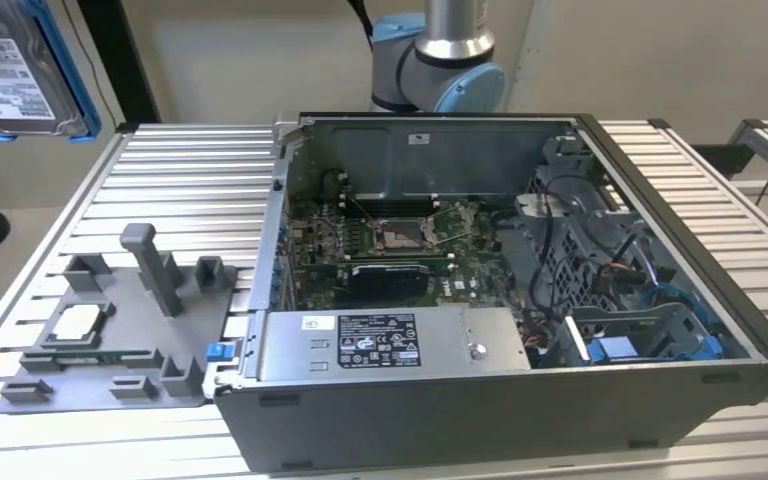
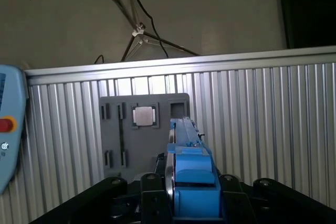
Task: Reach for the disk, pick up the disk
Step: 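Pick up the disk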
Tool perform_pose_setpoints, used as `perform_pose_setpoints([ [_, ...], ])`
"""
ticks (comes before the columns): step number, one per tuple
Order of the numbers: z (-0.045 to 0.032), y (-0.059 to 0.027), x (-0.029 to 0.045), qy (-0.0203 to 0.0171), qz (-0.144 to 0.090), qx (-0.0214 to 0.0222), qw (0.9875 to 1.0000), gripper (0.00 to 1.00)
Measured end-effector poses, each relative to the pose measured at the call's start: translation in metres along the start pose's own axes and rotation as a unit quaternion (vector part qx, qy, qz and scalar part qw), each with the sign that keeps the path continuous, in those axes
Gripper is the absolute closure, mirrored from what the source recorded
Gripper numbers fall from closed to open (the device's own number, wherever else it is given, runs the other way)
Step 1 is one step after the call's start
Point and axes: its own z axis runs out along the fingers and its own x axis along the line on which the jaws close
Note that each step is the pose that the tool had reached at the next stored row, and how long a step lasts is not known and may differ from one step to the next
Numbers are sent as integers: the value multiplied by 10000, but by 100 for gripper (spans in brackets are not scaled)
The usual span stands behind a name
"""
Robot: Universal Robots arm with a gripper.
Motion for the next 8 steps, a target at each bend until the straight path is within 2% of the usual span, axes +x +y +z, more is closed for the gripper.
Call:
perform_pose_setpoints([
  [8, -8, -12, 0, -1, -1, 1, 10000, 100],
])
